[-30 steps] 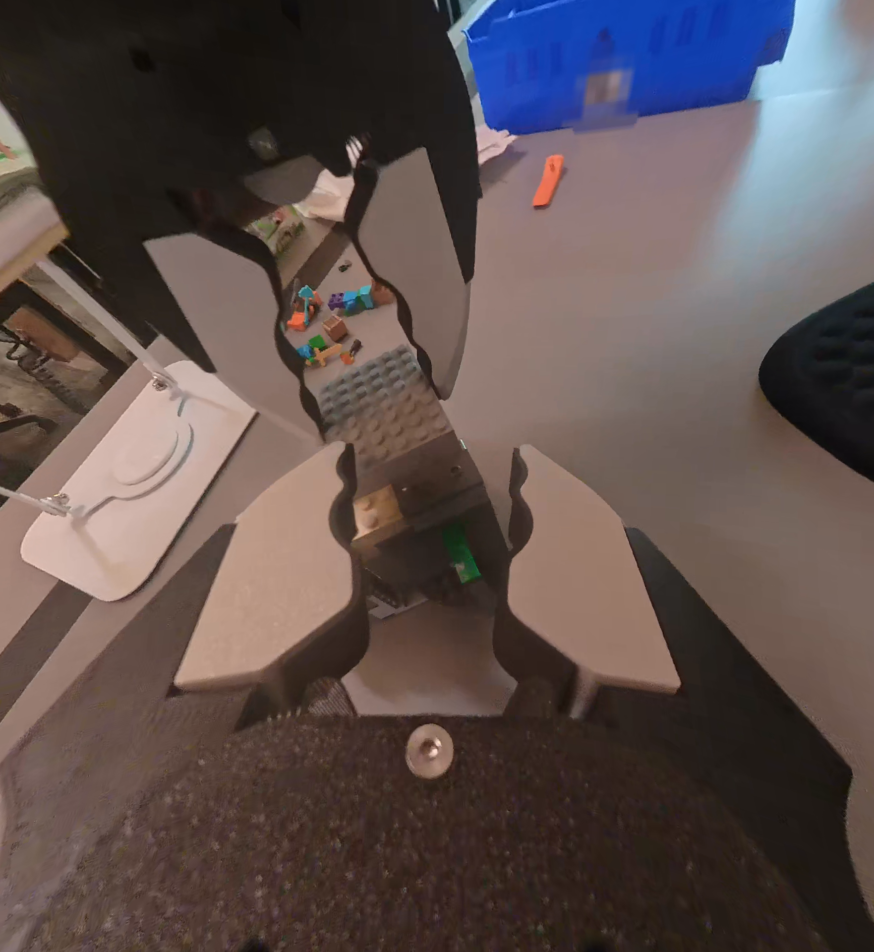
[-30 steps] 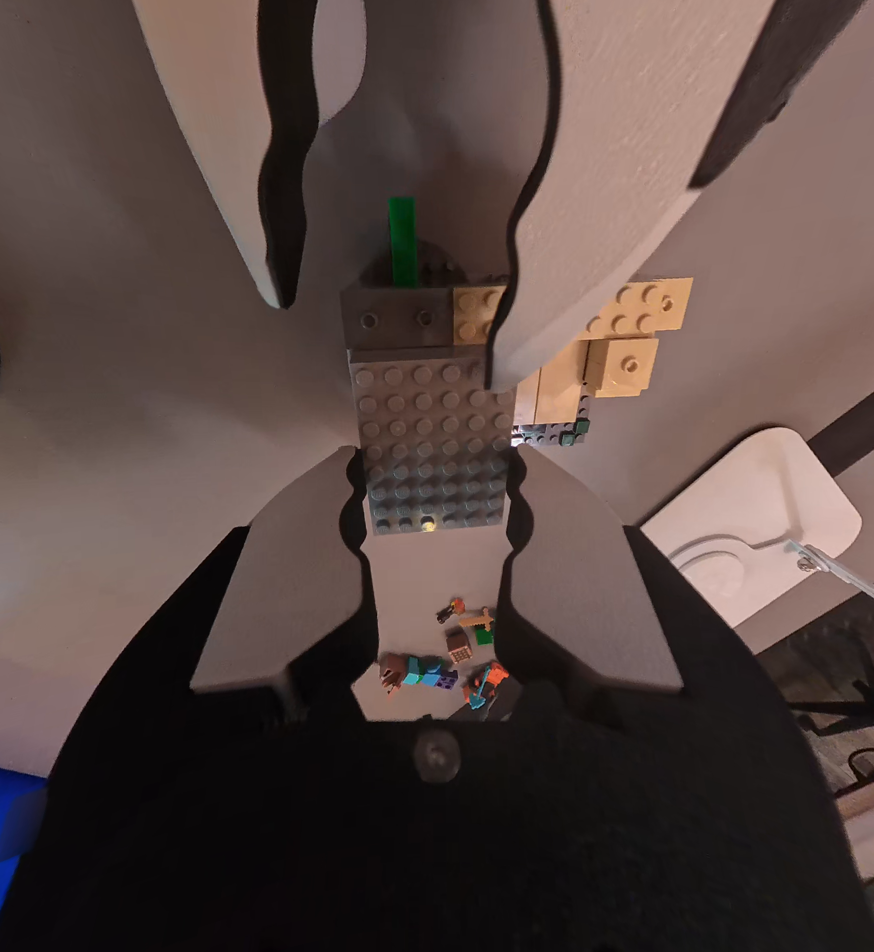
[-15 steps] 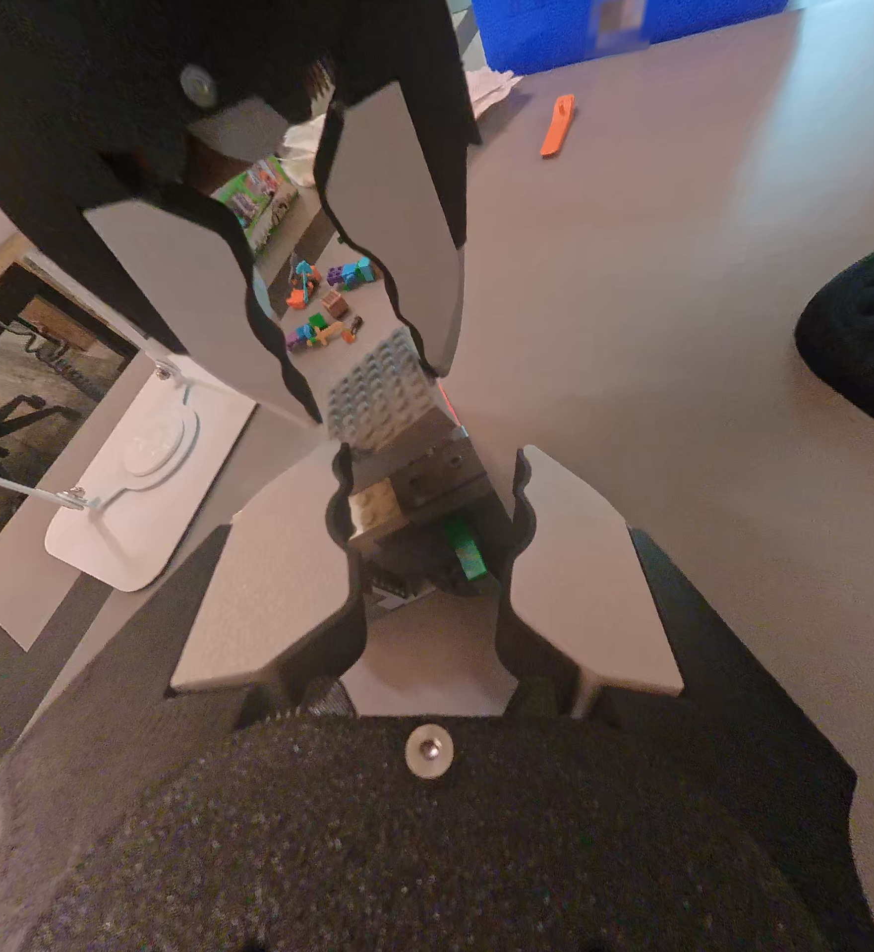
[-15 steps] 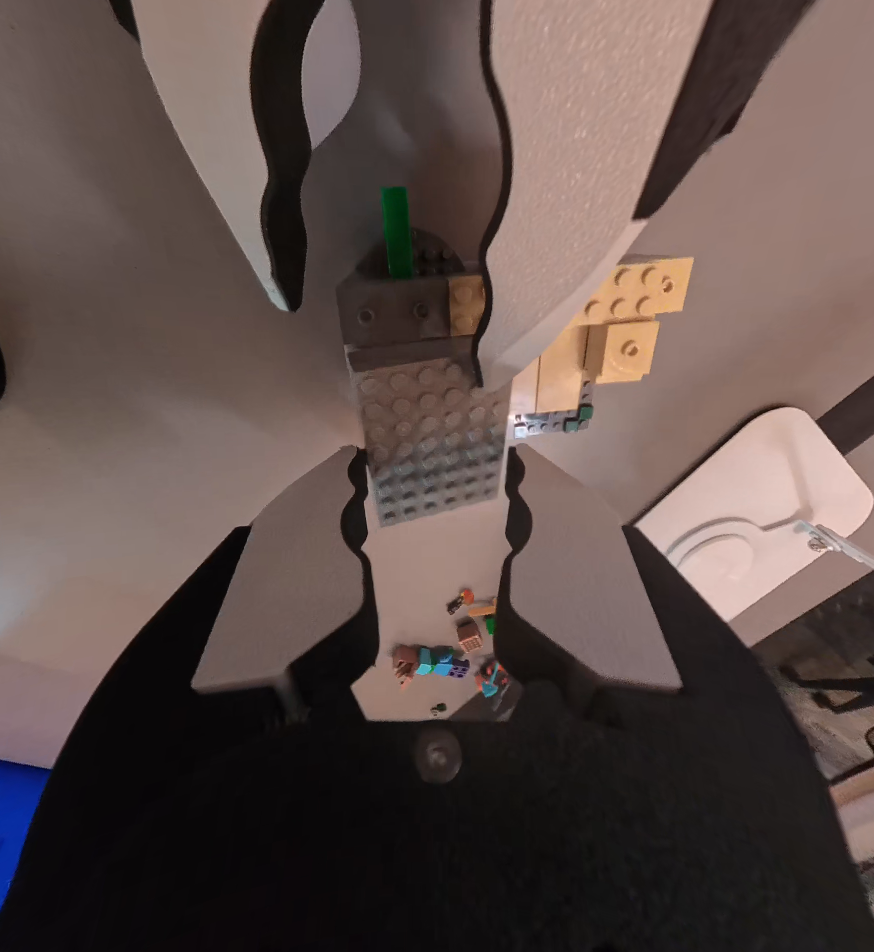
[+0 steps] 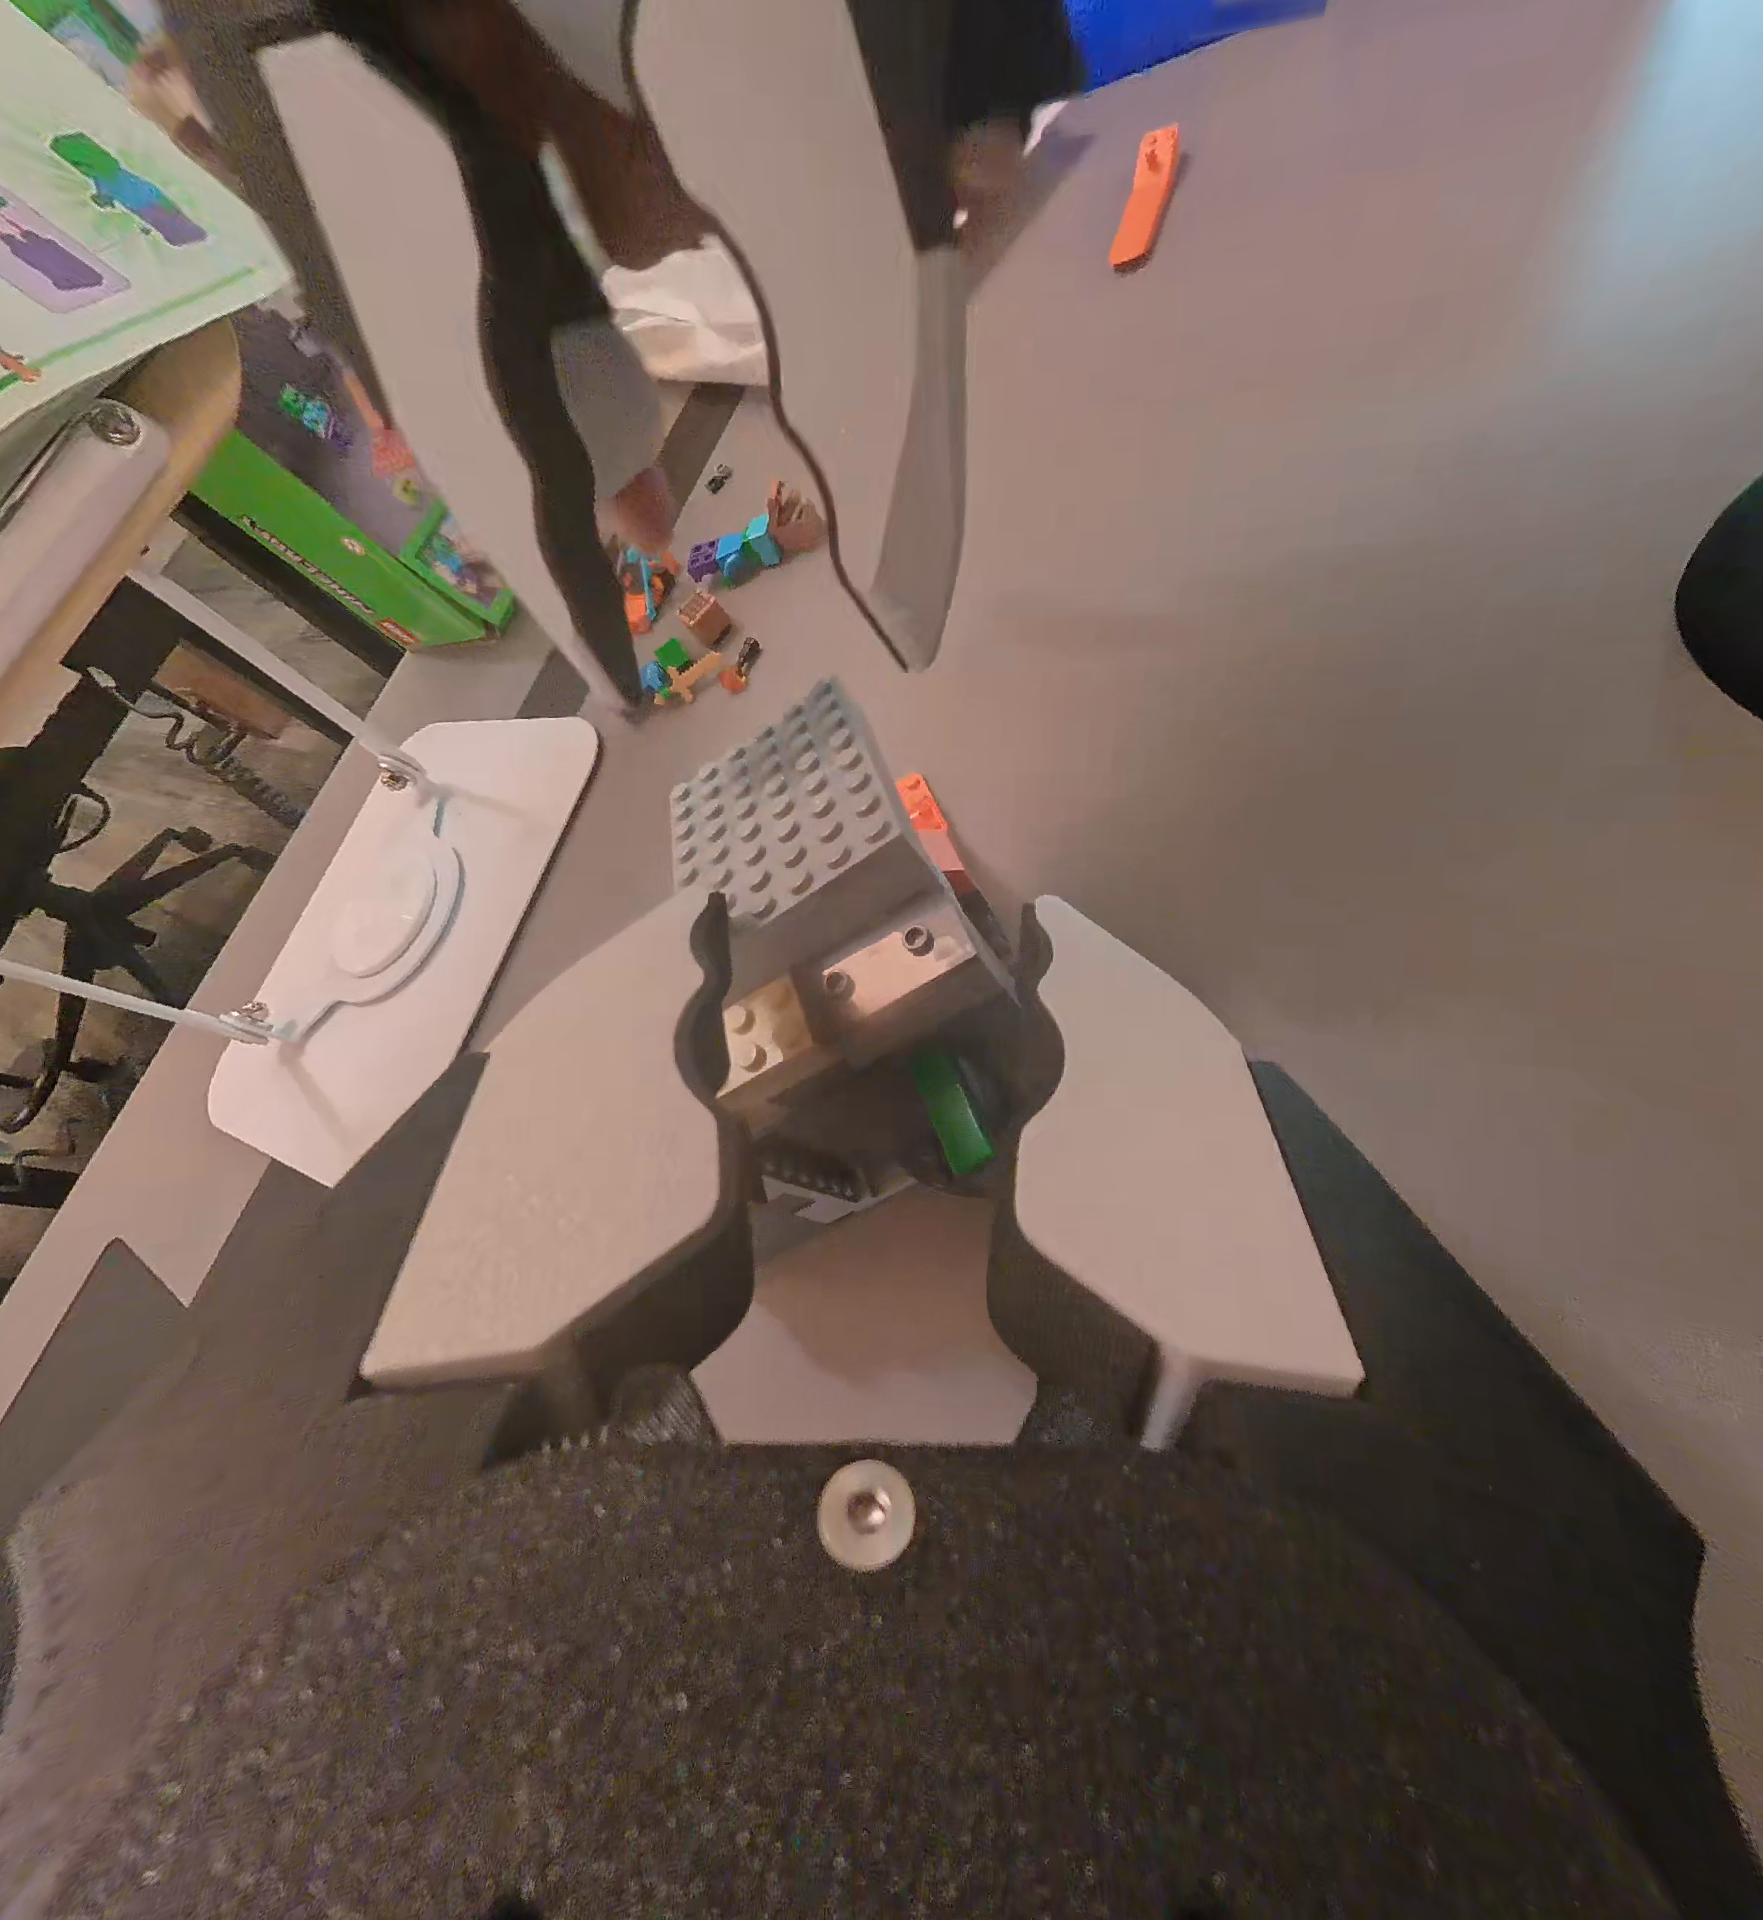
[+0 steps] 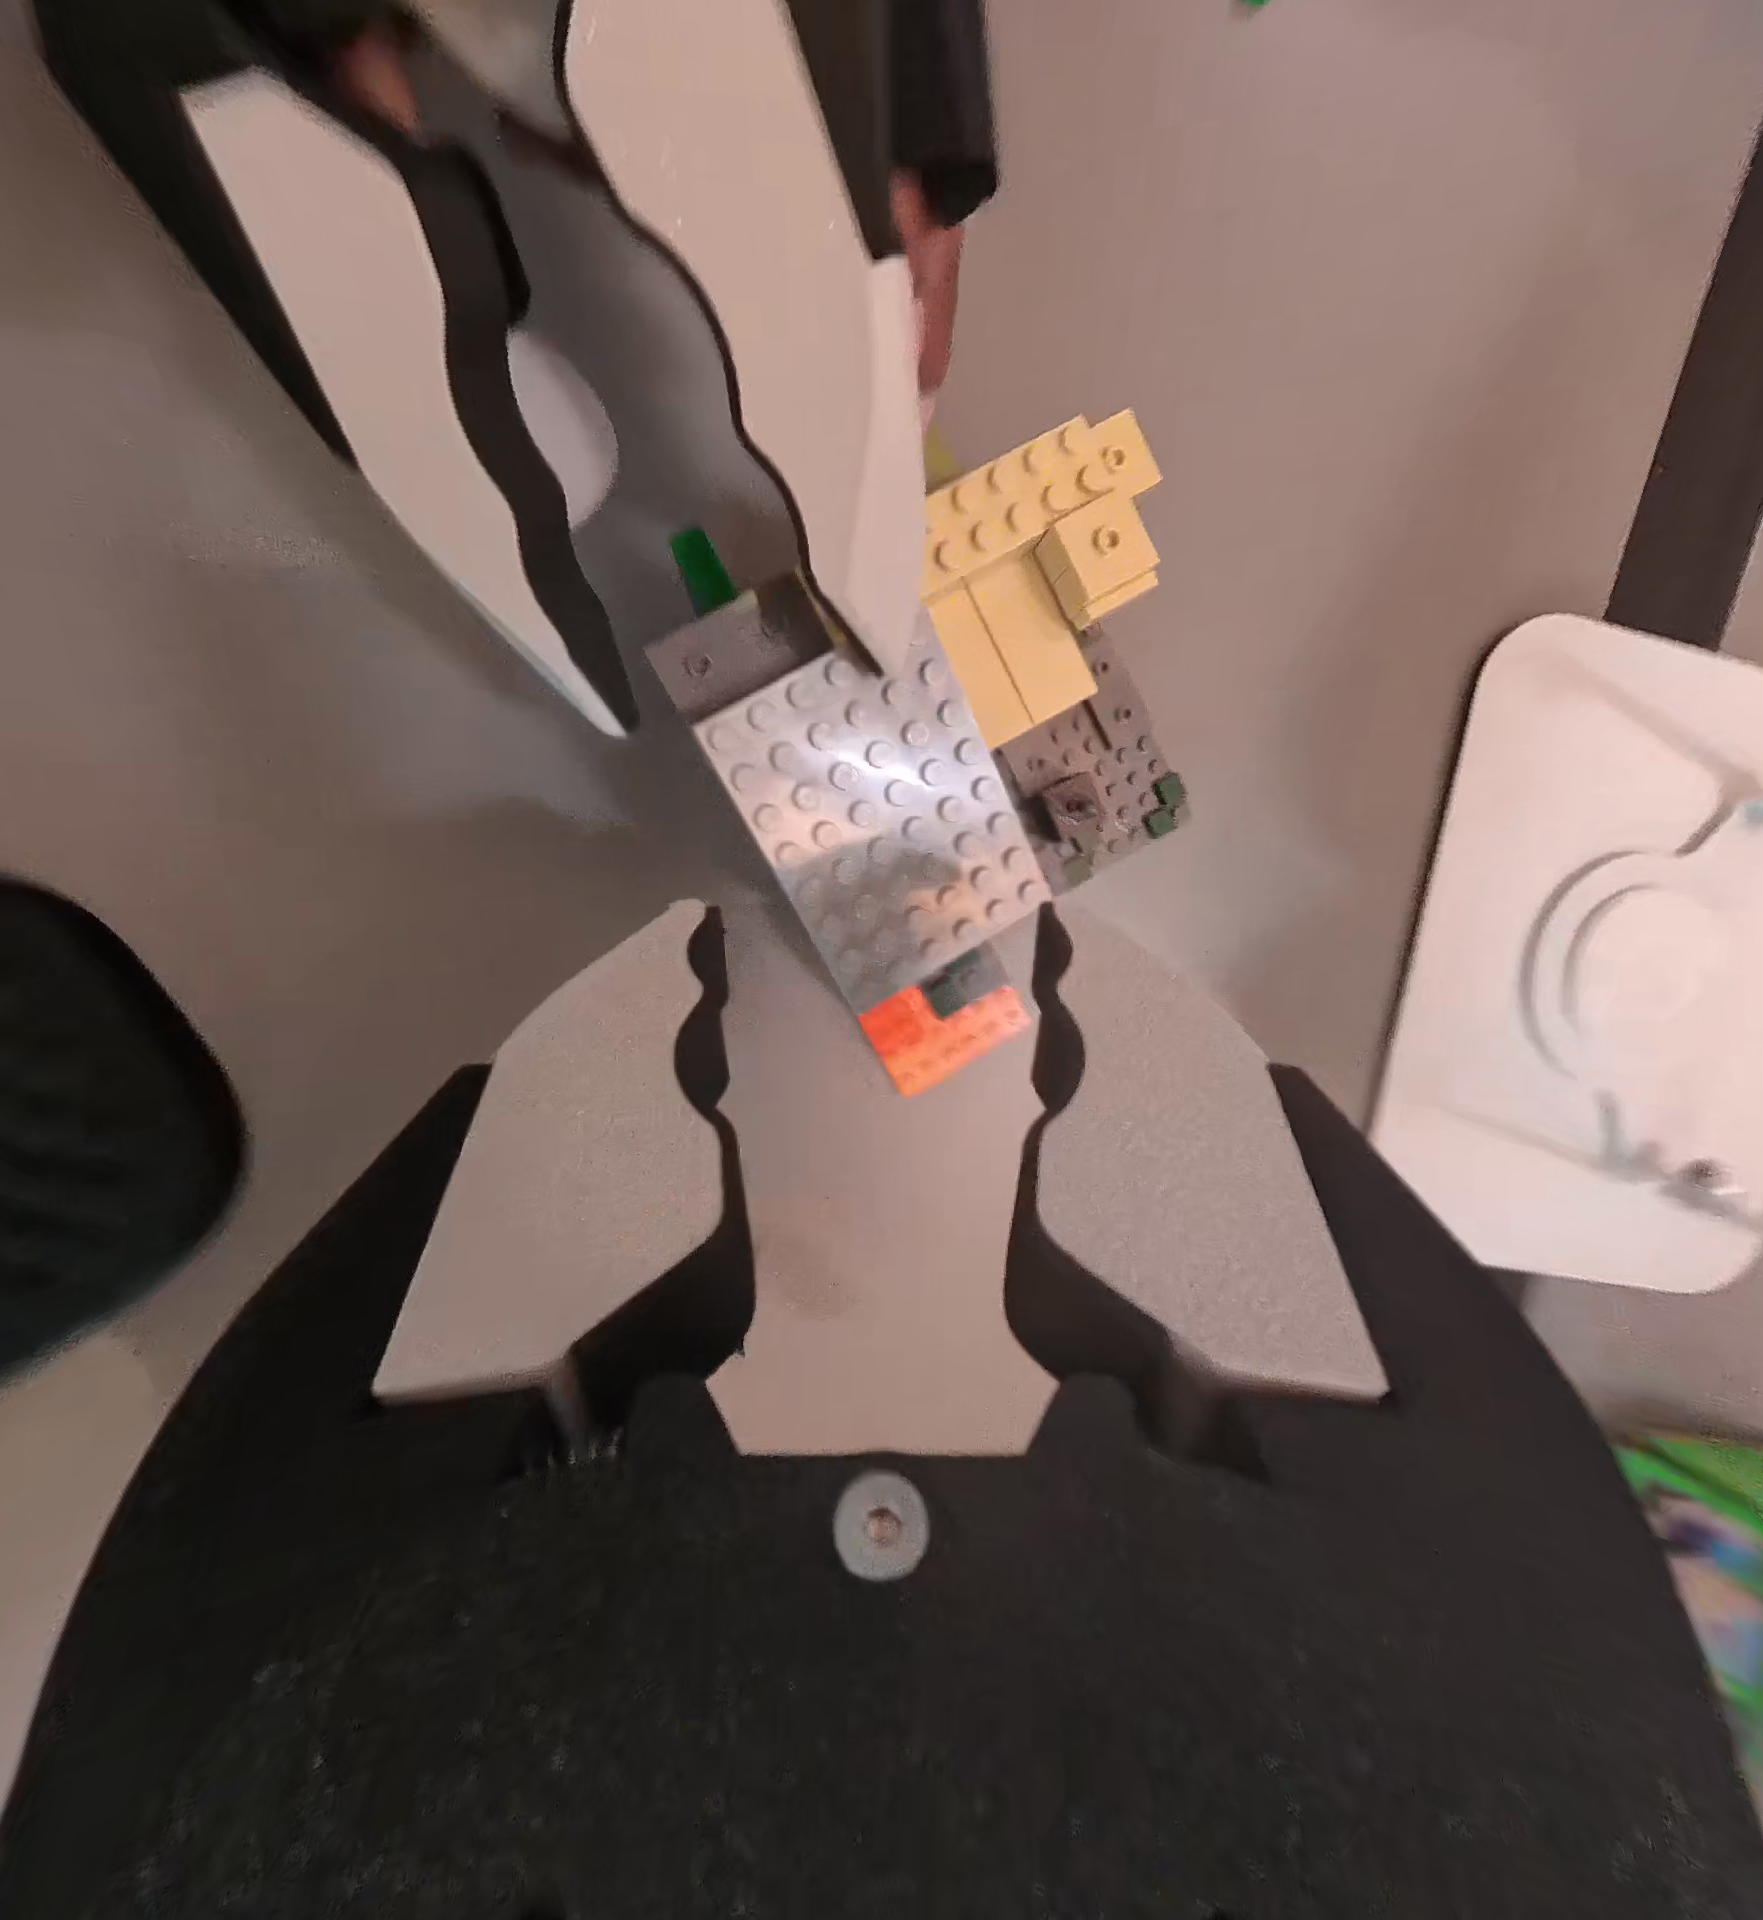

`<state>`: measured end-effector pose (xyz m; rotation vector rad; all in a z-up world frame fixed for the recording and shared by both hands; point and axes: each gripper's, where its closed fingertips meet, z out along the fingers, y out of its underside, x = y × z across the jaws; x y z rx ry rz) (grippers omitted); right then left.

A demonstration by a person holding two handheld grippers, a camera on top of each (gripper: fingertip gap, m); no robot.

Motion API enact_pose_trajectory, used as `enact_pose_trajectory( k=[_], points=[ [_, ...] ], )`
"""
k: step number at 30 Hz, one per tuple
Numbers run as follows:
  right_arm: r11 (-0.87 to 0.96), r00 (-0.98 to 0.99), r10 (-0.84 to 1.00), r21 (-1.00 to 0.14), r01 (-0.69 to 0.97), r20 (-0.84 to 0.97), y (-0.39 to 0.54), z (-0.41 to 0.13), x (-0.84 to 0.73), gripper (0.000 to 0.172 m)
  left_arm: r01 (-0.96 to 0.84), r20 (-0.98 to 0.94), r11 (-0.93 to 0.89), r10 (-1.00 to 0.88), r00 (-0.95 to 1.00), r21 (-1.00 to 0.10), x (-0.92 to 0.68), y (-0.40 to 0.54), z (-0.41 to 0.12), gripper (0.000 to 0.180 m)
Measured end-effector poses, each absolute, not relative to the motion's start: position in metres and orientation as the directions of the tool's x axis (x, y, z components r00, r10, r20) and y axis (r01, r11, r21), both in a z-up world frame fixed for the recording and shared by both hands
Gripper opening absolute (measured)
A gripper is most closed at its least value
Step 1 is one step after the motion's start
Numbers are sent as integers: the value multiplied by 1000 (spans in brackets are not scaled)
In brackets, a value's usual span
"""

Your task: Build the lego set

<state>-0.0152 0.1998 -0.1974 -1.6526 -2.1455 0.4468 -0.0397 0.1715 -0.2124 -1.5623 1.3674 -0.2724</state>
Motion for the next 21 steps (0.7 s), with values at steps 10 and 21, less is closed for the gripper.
enact_pose_trajectory(
  k=[10,21],
  points=[
    [-644,309,765,-683,344,-566,145,-204,-13,54,-613,-430,151,-838,337,-775,-40,172,-213,53],
    [-855,326,463,-512,-80,-824,154,-215,-22,49,-629,-464,178,-823,326,-757,-41,171,-214,52]
  ],
)
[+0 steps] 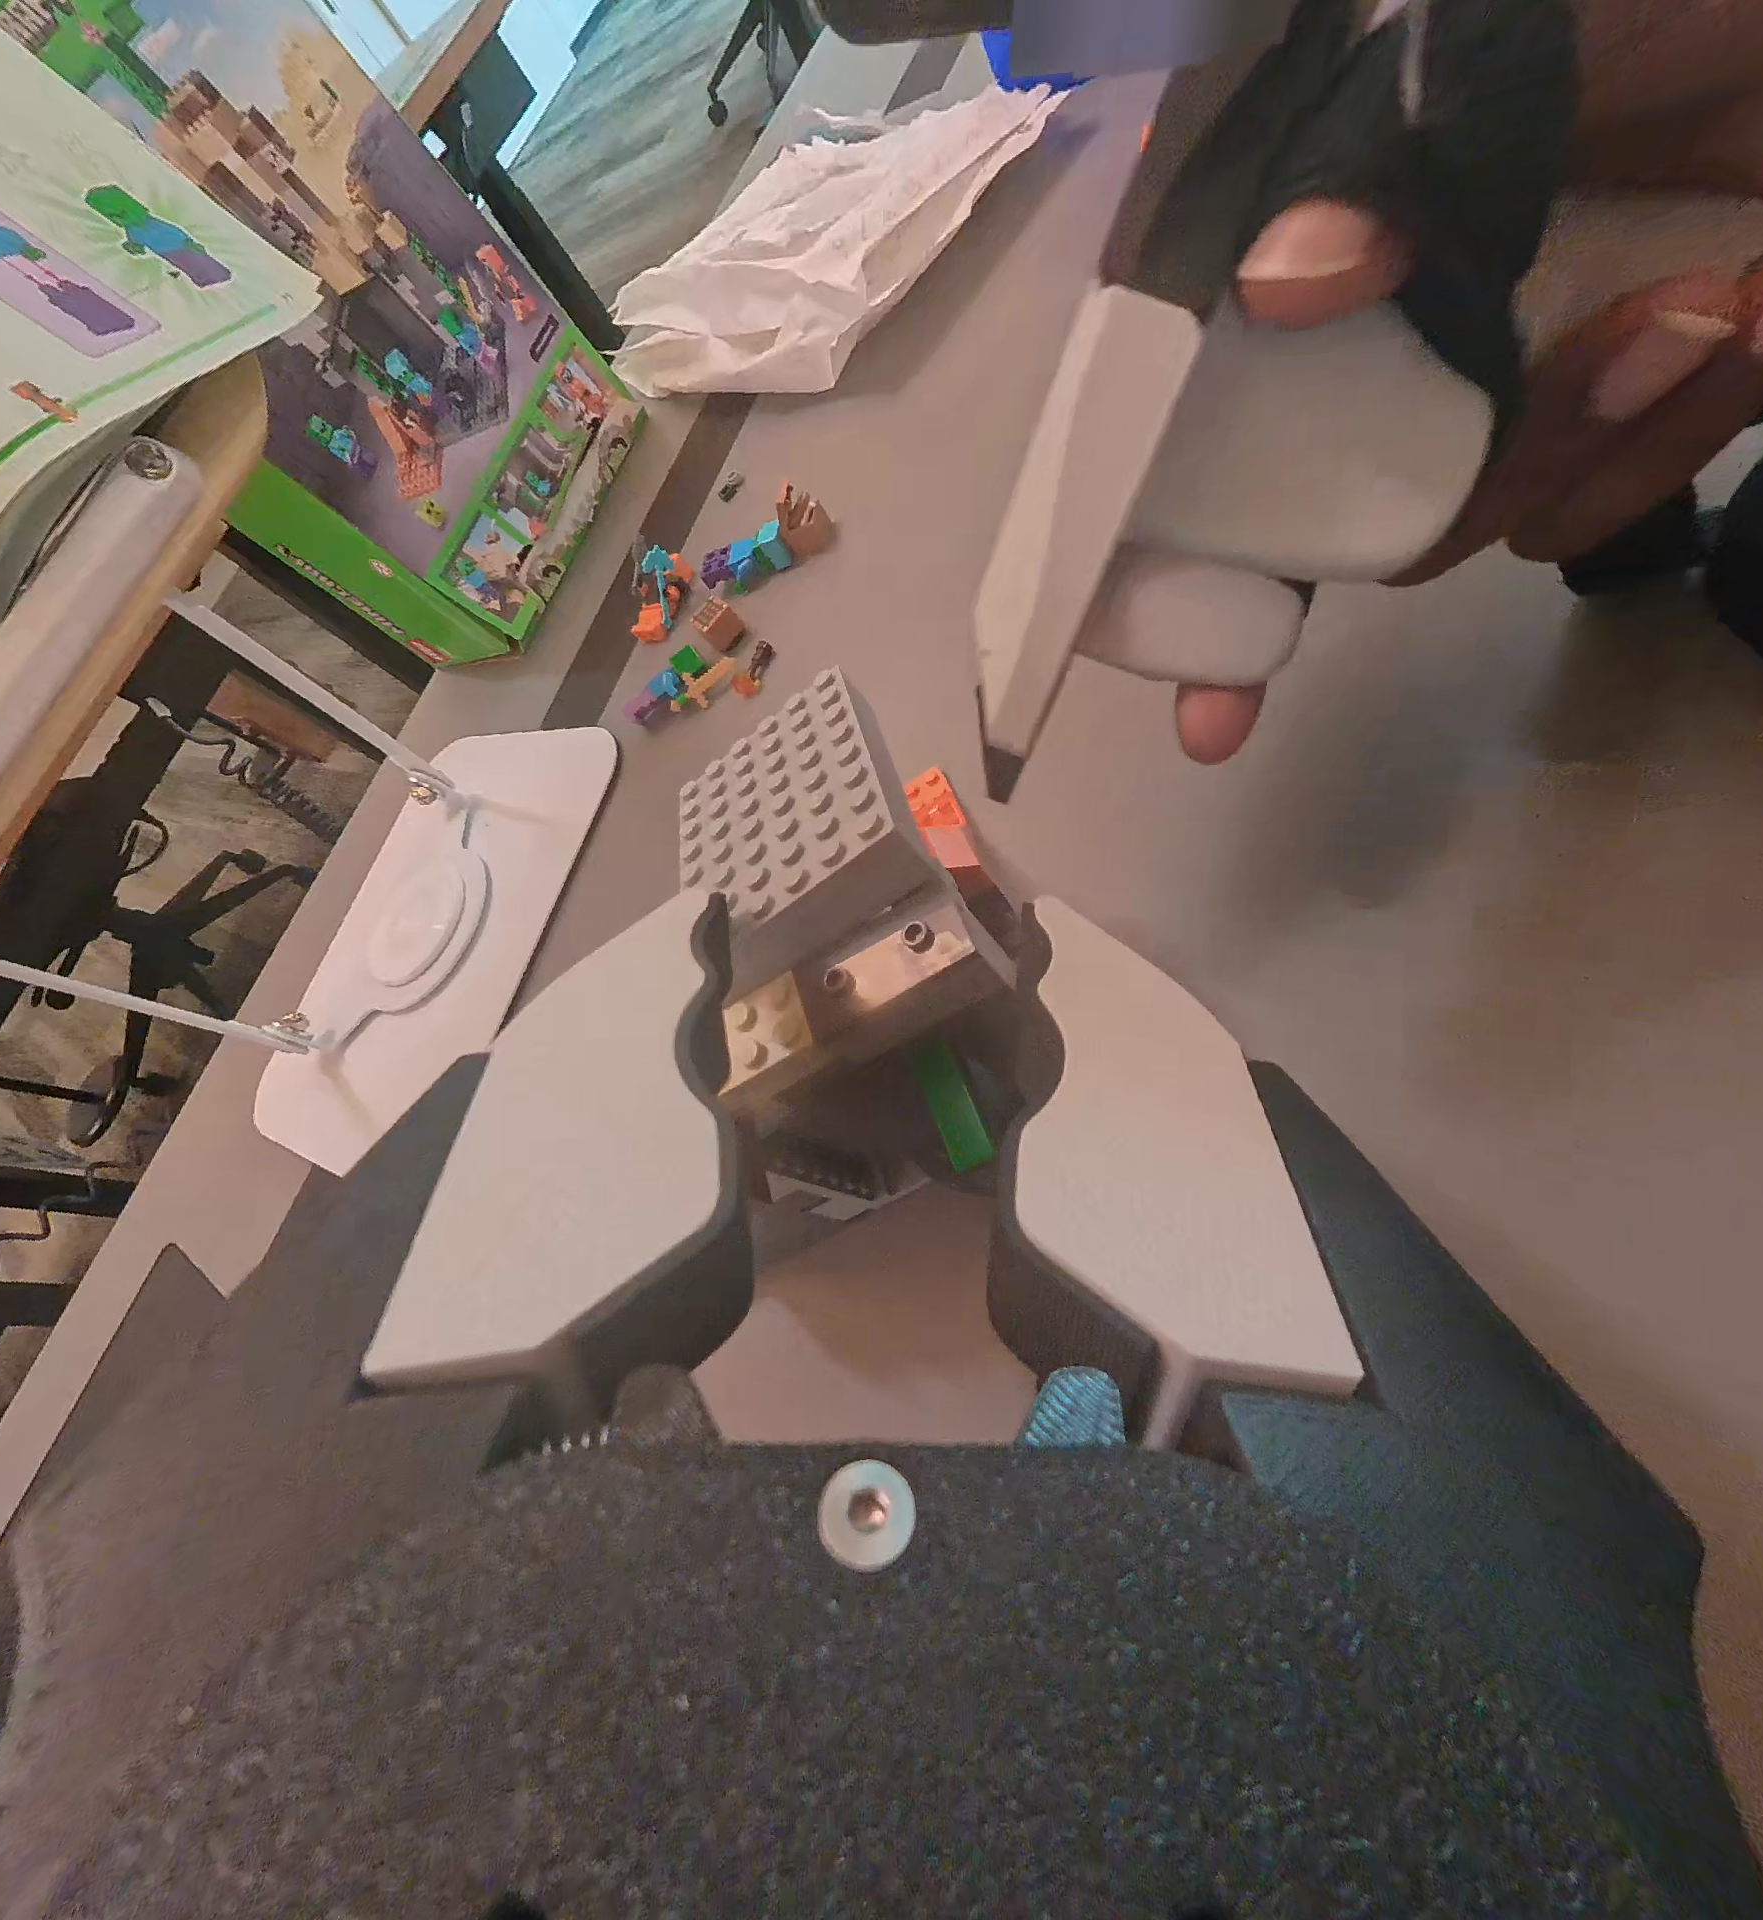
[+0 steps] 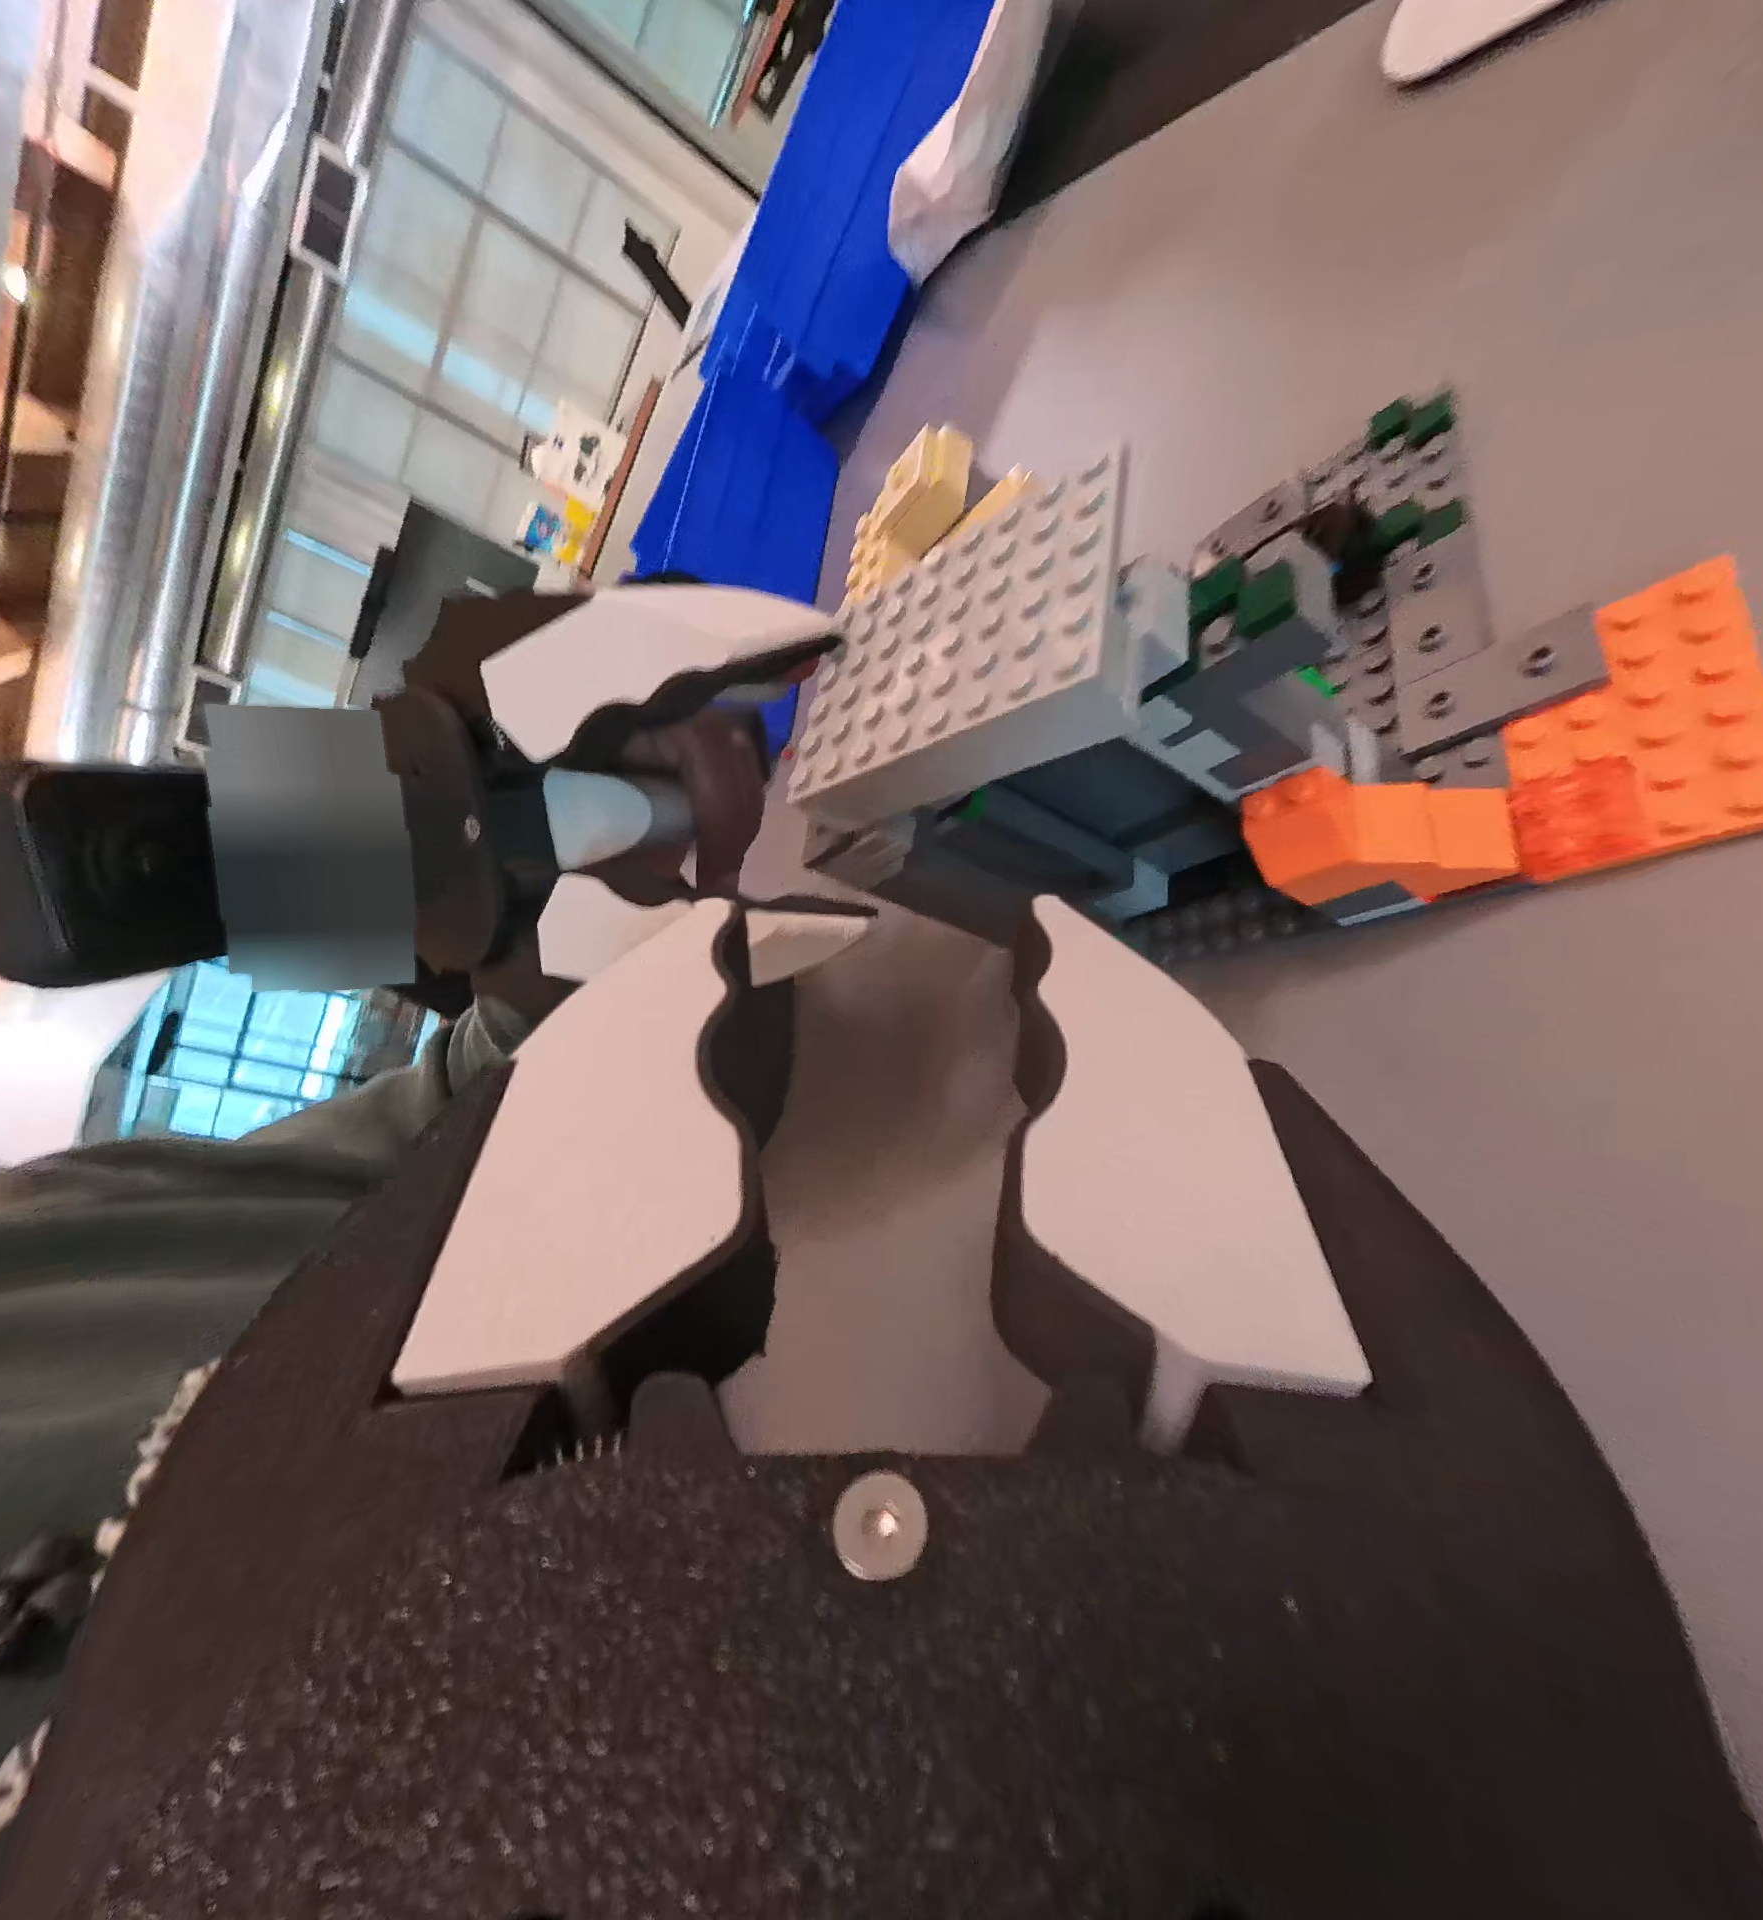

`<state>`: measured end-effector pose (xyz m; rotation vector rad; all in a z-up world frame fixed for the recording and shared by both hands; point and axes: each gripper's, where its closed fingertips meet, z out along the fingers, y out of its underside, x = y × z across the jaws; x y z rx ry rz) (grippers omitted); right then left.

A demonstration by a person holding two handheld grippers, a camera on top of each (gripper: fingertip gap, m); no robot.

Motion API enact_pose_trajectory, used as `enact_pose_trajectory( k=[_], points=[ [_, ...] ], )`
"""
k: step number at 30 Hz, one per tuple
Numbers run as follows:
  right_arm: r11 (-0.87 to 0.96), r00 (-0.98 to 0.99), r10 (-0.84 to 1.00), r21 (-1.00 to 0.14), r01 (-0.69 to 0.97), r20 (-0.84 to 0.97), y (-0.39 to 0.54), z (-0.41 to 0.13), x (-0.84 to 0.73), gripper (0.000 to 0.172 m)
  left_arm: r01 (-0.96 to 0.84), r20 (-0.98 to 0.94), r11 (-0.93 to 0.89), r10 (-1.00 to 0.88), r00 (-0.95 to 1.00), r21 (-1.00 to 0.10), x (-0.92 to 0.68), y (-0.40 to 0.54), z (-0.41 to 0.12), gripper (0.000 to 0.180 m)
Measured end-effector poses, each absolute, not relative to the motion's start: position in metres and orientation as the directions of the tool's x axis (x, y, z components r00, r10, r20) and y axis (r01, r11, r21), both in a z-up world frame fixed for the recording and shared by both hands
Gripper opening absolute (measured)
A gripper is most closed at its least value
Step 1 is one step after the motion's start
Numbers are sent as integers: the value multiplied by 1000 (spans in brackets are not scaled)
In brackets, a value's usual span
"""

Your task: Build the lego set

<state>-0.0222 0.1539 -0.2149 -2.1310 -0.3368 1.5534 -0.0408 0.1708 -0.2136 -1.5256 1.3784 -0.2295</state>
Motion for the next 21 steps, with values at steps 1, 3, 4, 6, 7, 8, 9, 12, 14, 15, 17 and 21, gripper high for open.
enact_pose_trajectory(
  k=[1,3,4,6,7,8,9,12,14,15,17,21],
  points=[
    [-859,317,450,-502,-103,-835,158,-213,-22,45,-628,-465,179,-823,326,-757,-41,171,-214,52],
    [-865,304,432,-485,-126,-849,162,-210,-24,44,-628,-466,180,-822,327,-757,-41,171,-214,52],
    [-865,304,430,-484,-133,-850,163,-210,-25,43,-628,-467,180,-822,326,-757,-41,171,-214,52],
    [-867,298,421,-476,-145,-857,165,-210,-29,43,-628,-467,181,-822,326,-757,-41,171,-213,52],
    [-870,286,412,-467,-159,-865,166,-209,-30,43,-628,-467,181,-821,327,-757,-41,171,-214,52],
    [-875,275,401,-454,-166,-874,167,-209,-31,43,-628,-468,181,-821,327,-757,-41,171,-213,52],
    [-881,268,391,-443,-167,-880,168,-210,-32,43,-627,-468,181,-821,328,-758,-41,171,-214,52],
    [-887,275,371,-426,-176,-887,170,-216,-34,41,-625,-467,181,-821,329,-759,-41,171,-213,52],
    [-894,254,359,-409,-182,-898,170,-216,-36,39,-625,-467,181,-821,329,-759,-41,171,-213,52],
    [-895,247,359,-407,-183,-900,170,-215,-37,39,-625,-468,182,-820,329,-759,-41,171,-213,52],
    [-894,239,362,-409,-185,-901,171,-214,-37,39,-626,-468,181,-820,330,-759,-41,171,-214,52],
    [-896,225,362,-404,-182,-905,171,-212,-38,37,-627,-469,180,-819,331,-758,-41,172,-214,52]
  ],
)
